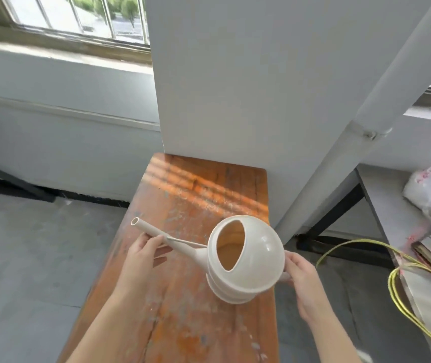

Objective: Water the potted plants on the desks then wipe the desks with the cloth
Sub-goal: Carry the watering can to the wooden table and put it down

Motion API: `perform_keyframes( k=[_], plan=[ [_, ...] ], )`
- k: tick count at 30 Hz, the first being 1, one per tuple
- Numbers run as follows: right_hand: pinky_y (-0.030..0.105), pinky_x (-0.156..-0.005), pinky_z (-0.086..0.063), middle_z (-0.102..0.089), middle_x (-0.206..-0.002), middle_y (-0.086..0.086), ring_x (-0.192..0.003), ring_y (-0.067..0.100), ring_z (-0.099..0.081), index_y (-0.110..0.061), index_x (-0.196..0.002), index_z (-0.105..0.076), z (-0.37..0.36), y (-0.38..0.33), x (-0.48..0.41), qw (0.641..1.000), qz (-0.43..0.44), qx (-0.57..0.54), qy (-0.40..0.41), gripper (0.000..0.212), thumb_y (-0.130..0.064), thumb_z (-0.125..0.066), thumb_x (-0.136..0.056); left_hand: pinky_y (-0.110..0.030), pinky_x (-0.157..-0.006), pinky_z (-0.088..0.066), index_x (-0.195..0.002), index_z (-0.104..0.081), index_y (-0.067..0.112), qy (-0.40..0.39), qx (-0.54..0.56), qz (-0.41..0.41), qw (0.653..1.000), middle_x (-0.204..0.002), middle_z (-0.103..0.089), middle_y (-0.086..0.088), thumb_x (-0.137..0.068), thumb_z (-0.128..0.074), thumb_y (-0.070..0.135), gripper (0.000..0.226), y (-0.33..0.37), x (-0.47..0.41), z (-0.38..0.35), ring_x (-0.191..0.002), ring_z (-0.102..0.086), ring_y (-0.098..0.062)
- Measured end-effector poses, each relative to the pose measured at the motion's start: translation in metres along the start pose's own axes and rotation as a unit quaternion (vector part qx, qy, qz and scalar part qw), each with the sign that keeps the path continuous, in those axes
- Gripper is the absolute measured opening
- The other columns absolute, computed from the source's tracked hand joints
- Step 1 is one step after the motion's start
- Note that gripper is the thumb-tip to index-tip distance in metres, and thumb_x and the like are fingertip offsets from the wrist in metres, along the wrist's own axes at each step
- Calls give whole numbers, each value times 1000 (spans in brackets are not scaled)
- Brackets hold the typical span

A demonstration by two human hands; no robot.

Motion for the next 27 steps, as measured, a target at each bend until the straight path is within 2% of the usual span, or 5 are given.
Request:
perform_keyframes(
  k=[7, 12, 20, 22, 27],
  plan=[
    [25, -72, -40, -62, -104, 4, -96, 14, -54, -7, -109, -59, -8, -41, -75, 1000, 17, -6, -25, 26, -22, -45, -93, -33, -75, -47, -81, -54, 10, 3, 42, 6, 999, -81, -58, -9, -93, -39, 7, 20, 34, -62, -33, -81, -61, -27],
    [30, -81, -37, -59, -89, -2, -88, 14, -52, -18, -83, -55, -27, -74, -133, 999, 30, -12, -34, 15, -19, -44, -94, -31, -75, -46, -84, -53, 9, 29, 81, 8, 996, -83, -58, -7, -93, -40, 10, 16, 54, -118, -47, -80, -62, -24],
    [31, -85, -33, -57, -107, 7, -104, 20, -49, -3, -108, -57, -61, -84, -221, 1000, 23, -9, -8, 25, -18, -46, -93, -25, -69, -44, -89, -56, 13, 82, 143, -16, 986, -85, -56, 1, -92, -40, 6, 17, 58, -193, -67, -84, -59, -18],
    [30, -76, -39, -62, -104, 14, -97, 25, -55, 1, -98, -60, -65, -88, -235, 999, 39, -11, 4, 21, -14, -46, -92, -25, -70, -43, -88, -56, 16, 85, 149, -16, 985, -83, -56, 2, -92, -39, 6, 20, 56, -206, -71, -84, -58, -17],
    [16, -63, -37, -58, -79, -2, -83, 14, -52, -20, -68, -53, -73, -92, -258, 999, 42, -17, 14, 26, -13, -46, -92, -25, -72, -45, -117, -52, 11, 86, 159, -27, 983, -91, -58, -1, -91, -39, 5, 29, 52, -232, -75, -89, -59, -18]
  ],
)
Point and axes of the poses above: each hand's wrist, its own x-axis away from the middle knuckle, its own z-axis out of the back of the hand, y = z × x, the point moved 7 cm from there along -x, towards the middle knuckle
